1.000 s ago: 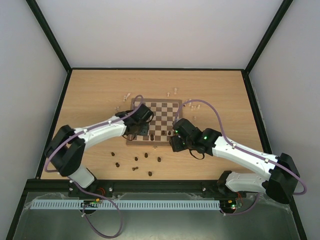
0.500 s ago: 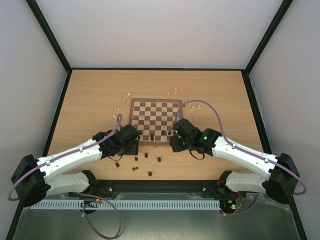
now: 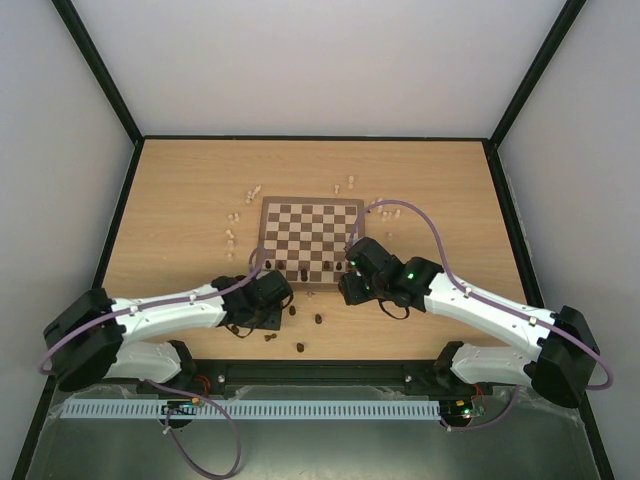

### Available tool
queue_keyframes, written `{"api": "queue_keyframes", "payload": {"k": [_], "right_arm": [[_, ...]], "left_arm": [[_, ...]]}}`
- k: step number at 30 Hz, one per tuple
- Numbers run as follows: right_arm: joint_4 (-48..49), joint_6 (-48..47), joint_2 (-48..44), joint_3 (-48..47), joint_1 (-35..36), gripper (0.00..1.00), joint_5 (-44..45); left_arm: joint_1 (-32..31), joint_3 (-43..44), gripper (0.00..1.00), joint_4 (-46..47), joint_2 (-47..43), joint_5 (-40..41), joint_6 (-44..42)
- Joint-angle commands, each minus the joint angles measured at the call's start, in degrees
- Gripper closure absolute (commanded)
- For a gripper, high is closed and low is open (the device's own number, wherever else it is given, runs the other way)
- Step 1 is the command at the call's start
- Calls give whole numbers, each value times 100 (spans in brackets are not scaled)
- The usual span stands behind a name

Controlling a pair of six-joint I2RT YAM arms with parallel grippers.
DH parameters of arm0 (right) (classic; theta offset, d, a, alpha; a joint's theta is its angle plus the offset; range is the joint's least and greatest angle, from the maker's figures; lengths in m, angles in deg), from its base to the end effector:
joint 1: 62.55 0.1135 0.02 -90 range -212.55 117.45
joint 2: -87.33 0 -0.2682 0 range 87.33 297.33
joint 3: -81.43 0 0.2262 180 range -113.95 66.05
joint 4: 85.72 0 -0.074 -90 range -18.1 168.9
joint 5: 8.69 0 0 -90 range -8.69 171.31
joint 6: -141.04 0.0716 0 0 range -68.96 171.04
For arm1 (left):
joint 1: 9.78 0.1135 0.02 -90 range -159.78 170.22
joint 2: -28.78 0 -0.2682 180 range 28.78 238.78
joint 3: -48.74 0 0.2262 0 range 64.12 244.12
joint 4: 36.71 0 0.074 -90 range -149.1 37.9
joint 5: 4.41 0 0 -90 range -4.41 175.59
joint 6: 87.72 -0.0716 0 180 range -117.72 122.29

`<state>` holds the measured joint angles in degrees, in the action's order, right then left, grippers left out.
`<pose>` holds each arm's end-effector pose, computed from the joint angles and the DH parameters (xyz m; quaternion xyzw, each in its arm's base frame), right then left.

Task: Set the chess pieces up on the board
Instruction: Pick up the chess piece at the center of the board.

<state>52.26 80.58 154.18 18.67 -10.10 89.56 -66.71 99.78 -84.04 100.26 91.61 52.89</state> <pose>0.1548 0.1845 0.2396 -0.1574 0.9121 0.1942 0.3251 0.1164 -0.1649 0.1544 0.0439 0.9790 -0.1248 0.1553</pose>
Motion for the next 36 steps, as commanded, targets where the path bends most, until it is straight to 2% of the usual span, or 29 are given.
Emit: {"api": "queue_keyframes", "payload": {"k": [1,10,15,21,27,36], "right_arm": [[-52,-62,-83,66,-24,40,18],[-44,-62,-92,75,-32,40,36],[-35,-60,-119,85,-29,40,49],[-40,-54,-135,95,-26,40,60],[-34,-54,-127,89,-27,40,54],[-19,-45,-119,112,-30,40,71]], "left_arm": [[-171,37,48,201,367,41,119],[-184,213,68,211,653,343,114],[-189,371,71,188,847,377,16],[-260,501,69,54,859,443,18],[-280,482,80,-68,785,457,58],[-350,459,77,-234,708,469,146]]}}
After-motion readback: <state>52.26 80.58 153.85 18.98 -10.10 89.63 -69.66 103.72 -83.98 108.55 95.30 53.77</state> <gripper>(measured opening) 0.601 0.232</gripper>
